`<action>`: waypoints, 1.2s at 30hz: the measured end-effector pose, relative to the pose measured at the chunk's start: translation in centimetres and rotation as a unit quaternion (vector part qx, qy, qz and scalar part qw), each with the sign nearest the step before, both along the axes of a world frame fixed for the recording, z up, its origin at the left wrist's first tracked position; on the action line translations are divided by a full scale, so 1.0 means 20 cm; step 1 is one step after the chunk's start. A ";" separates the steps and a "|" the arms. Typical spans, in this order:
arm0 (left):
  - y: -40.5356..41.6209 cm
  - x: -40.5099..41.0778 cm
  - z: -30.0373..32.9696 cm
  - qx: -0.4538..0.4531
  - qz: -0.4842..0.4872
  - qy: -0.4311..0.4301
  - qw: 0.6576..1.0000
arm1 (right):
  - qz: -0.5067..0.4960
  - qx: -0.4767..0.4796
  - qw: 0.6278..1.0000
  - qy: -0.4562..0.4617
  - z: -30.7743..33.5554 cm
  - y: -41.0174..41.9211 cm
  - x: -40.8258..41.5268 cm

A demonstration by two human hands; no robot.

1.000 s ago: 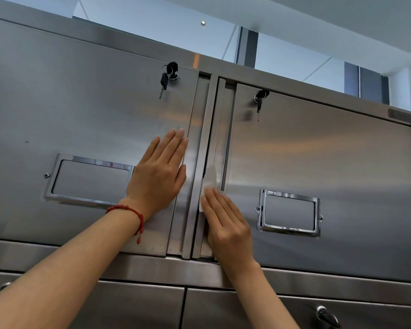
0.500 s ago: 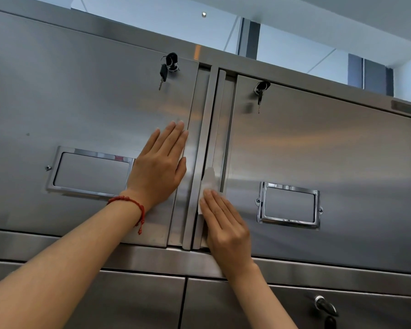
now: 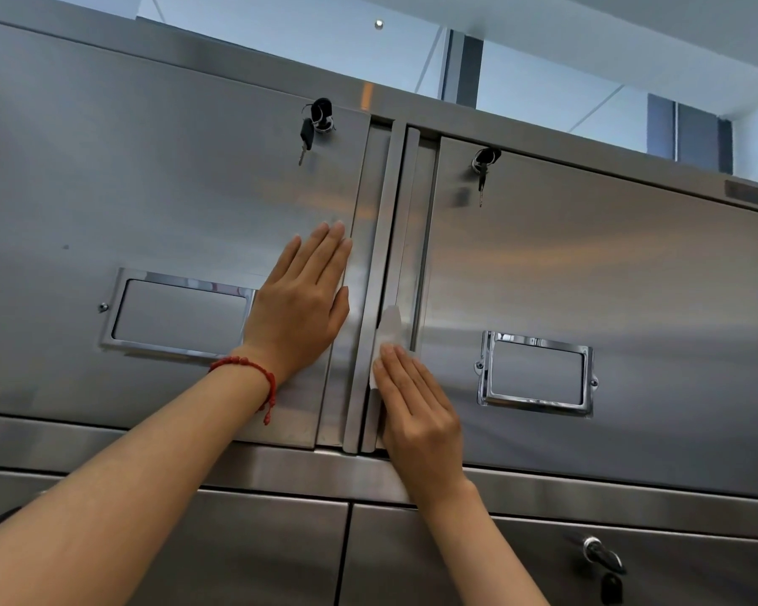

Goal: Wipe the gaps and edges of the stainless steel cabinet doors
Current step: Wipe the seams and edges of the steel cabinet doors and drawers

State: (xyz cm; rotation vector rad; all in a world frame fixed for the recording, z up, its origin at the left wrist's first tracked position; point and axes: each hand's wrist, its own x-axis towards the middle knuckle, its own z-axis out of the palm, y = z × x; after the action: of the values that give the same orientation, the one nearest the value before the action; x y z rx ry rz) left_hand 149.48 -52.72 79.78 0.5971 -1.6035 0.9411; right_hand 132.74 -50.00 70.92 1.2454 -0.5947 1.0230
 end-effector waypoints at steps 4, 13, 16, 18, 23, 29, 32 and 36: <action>-0.01 0.00 0.00 -0.007 0.002 0.001 1.000 | -0.001 -0.005 1.000 -0.018 0.01 -0.01 0.02; -0.01 0.00 0.00 0.003 0.000 0.000 1.000 | 0.006 -0.007 1.000 -0.014 -0.01 0.01 0.02; -0.01 0.00 0.00 0.007 0.003 -0.001 1.000 | 0.012 -0.003 1.000 -0.024 -0.02 0.00 0.03; -0.01 0.00 0.00 0.008 0.003 -0.001 1.000 | 0.015 -0.004 1.000 -0.027 -0.05 0.00 0.03; -0.01 0.00 0.00 0.010 -0.003 -0.001 1.000 | 0.011 -0.006 1.000 -0.023 -0.07 0.01 0.03; 0.00 0.00 0.00 0.011 -0.004 0.000 1.000 | 0.015 0.004 0.999 -0.035 -0.06 0.01 0.03; 0.00 0.00 0.00 0.012 -0.006 0.001 1.000 | 0.012 0.014 0.999 -0.027 -0.13 0.00 0.02; 0.00 0.00 -0.01 0.014 -0.009 0.001 1.000 | 0.002 0.021 1.000 -0.015 -0.13 0.01 0.00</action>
State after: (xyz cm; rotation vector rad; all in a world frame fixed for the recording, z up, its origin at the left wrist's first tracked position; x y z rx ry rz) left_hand 149.41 -52.77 79.66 0.6018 -1.6193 0.9062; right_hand 132.79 -49.84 68.32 1.2701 -0.6402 1.0400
